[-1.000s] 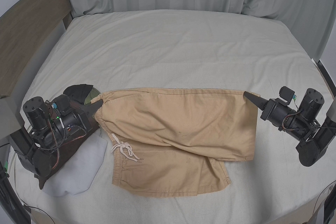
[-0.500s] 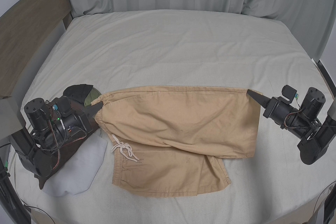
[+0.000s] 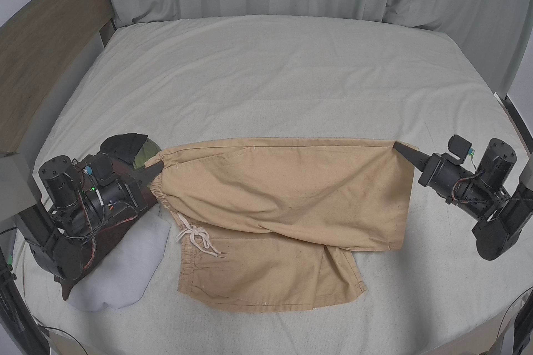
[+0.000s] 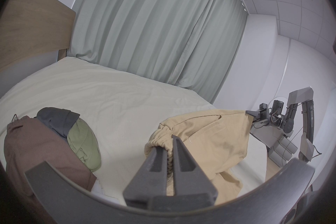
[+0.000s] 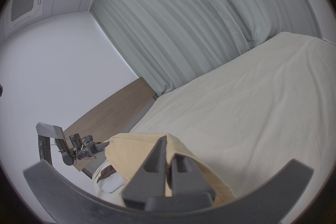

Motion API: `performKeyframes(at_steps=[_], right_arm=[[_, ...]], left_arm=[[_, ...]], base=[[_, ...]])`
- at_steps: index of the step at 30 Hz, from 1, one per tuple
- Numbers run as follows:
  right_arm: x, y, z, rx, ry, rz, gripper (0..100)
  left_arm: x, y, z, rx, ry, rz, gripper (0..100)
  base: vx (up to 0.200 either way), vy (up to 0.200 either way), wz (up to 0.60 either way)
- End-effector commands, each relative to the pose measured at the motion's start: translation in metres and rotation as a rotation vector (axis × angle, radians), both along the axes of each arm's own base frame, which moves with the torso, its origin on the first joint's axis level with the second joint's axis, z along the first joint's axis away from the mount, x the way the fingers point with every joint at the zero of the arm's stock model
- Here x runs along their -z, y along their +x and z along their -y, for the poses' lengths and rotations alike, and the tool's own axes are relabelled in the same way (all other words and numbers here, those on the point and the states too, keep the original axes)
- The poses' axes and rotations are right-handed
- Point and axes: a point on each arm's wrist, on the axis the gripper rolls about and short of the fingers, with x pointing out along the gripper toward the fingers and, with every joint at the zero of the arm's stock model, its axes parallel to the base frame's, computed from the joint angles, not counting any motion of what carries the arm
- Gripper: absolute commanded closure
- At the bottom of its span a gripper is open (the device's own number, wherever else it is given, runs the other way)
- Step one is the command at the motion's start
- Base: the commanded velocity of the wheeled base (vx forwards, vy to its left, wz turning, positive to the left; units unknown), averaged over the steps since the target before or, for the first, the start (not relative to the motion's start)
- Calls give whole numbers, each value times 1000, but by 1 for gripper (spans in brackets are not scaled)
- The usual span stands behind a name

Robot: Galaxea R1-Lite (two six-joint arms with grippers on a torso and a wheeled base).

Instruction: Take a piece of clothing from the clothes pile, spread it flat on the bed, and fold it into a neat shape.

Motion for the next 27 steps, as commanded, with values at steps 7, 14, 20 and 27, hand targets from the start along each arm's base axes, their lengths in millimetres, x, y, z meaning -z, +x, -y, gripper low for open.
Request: performKeyframes(at_steps=[7, 14, 20, 27], right_arm=[[2, 0, -5, -14, -7, 0, 100], [9, 26, -12, -3, -4, 16, 100], [12, 44, -15, 15, 3, 39, 100], [13, 58, -16, 20, 7, 67, 100]], left_arm=[[0, 1, 0, 0, -3, 2, 100], [11, 7, -3, -11, -7, -36, 100], [22, 20, -5, -22, -7, -48, 100], [31, 36, -4, -60, -6, -43, 100]], base=[[0, 0, 0], [0, 0, 0], [0, 0, 0], [0, 0, 0]])
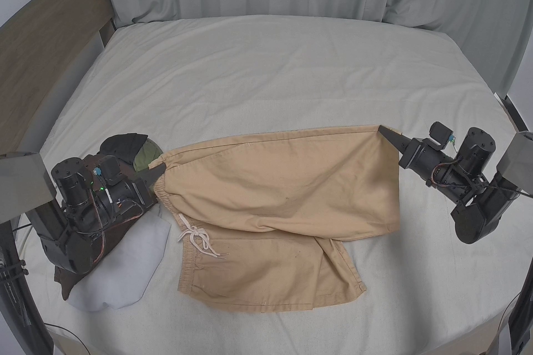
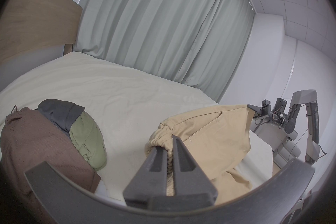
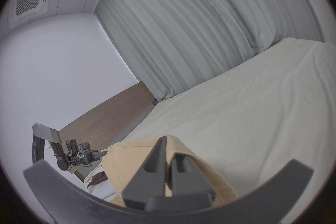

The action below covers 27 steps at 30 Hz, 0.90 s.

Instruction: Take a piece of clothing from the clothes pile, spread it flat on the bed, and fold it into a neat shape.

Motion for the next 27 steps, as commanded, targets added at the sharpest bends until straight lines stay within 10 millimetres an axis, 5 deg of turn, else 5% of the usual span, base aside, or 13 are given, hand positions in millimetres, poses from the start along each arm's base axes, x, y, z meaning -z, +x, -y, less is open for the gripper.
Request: performKeyframes(at_steps=[1, 27], right_arm=[[9, 11, -1, 1, -1, -9, 100], [31, 71, -4, 22, 15, 71, 100]], left_arm=[[9, 11, 1, -14, 1, -4, 100], [24, 70, 17, -117, -55, 74, 100]], base=[[0, 0, 0], [0, 0, 0]])
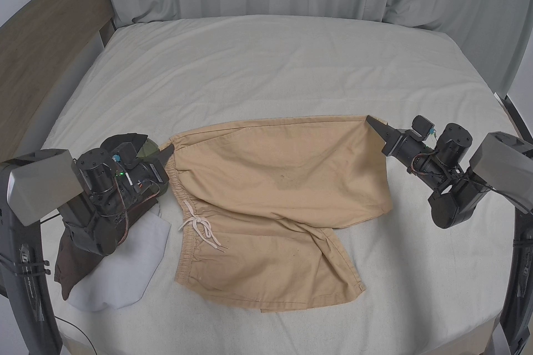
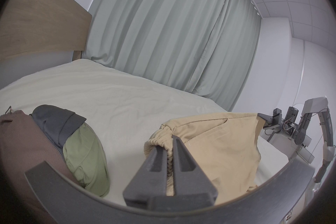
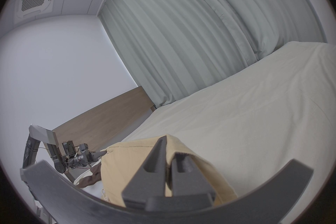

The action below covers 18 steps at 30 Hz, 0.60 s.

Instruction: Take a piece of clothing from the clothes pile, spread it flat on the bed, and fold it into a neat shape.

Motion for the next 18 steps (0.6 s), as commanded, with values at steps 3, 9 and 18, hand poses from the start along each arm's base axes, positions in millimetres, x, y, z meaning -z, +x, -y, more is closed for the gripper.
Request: performKeyframes(at_steps=[3, 9, 18], right_arm=[[18, 15, 3, 13, -1, -11, 100], [29, 28, 3, 17, 1, -7, 100], [36, 40, 4, 19, 12, 5, 100]], left_arm=[[9, 11, 7, -5, -21, -1, 100], [17, 21, 8, -26, -25, 6, 100], [23, 33, 11, -43, -56, 16, 100]], base=[[0, 0, 0], [0, 0, 0], [0, 0, 0]])
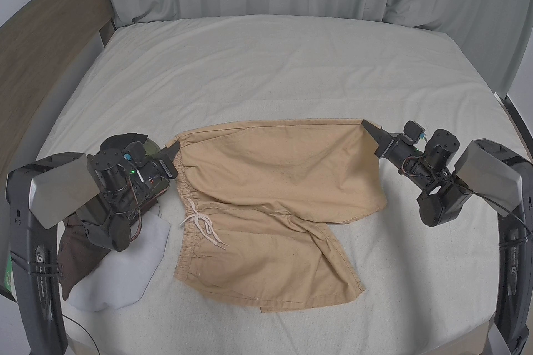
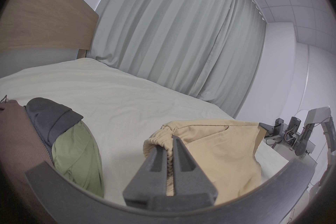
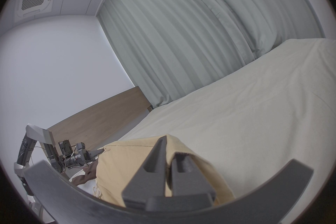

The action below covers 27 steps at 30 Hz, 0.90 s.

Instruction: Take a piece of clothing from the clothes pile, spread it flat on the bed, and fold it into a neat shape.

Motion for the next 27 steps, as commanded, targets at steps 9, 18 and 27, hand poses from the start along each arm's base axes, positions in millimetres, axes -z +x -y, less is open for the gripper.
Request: performKeyframes(at_steps=[9, 18, 27], right_arm=[[15, 16, 5, 14, 7, 10, 100], [11, 18, 6, 19, 8, 28, 0], [19, 12, 16, 41, 0, -16, 0]], left_arm=[[14, 10, 0, -2, -7, -4, 100], [14, 12, 3, -2, -9, 3, 100], [15, 11, 16, 31, -17, -3, 0]], base=[[0, 0, 0], [0, 0, 0], [0, 0, 0]])
